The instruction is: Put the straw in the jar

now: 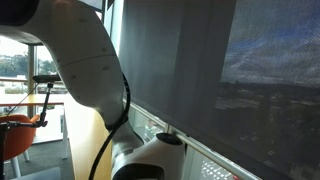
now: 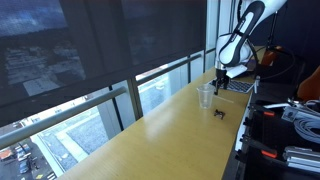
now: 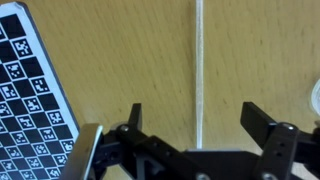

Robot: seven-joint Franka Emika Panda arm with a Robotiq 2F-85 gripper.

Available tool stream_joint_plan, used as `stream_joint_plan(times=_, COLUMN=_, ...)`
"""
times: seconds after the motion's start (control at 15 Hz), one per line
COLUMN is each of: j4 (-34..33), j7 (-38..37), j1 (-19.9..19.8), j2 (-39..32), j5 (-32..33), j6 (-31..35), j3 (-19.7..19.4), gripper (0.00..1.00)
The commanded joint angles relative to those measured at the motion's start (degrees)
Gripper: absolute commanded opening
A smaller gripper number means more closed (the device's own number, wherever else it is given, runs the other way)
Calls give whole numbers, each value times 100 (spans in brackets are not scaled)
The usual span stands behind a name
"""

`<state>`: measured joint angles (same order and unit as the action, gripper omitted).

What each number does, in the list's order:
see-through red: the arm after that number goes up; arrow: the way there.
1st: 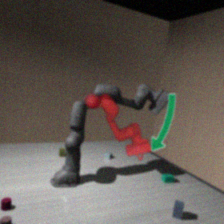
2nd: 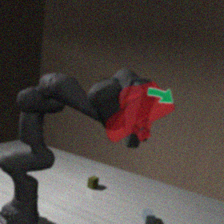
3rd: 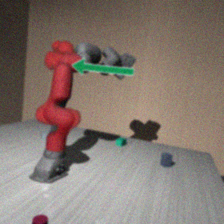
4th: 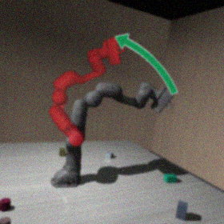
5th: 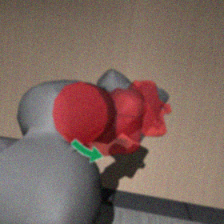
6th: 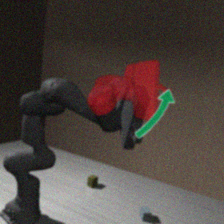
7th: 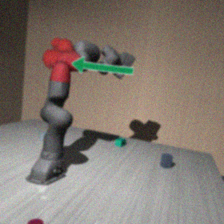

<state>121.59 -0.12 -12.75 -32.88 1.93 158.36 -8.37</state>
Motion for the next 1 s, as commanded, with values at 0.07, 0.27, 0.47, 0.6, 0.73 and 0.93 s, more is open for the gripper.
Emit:
stream_joint_plan(times=0.07, j4=-259, j7=-68, j1=65, j2=-366, j5=-104, j6=-87, j3=-19, gripper=100)
stream_joint_plan(times=0.27, j4=-369, j7=-69, j1=60, j2=-511, j5=-103, j6=-103, j3=-19, gripper=100)
stream_joint_plan(times=0.47, j4=-474, j7=-78, j1=67, j2=-613, j5=-103, j6=-107, j3=-16, gripper=72)
stream_joint_plan(times=0.6, j4=-493, j7=-85, j1=89, j2=-615, j5=-97, j6=-100, j3=-15, gripper=63)
stream_joint_plan(times=0.73, j4=-490, j7=-98, j1=141, j2=-620, j5=-75, j6=-75, j3=-28, gripper=47)
stream_joint_plan(times=0.93, j4=-507, j7=-108, j1=159, j2=-638, j5=-69, j6=-65, j3=-76, gripper=26)
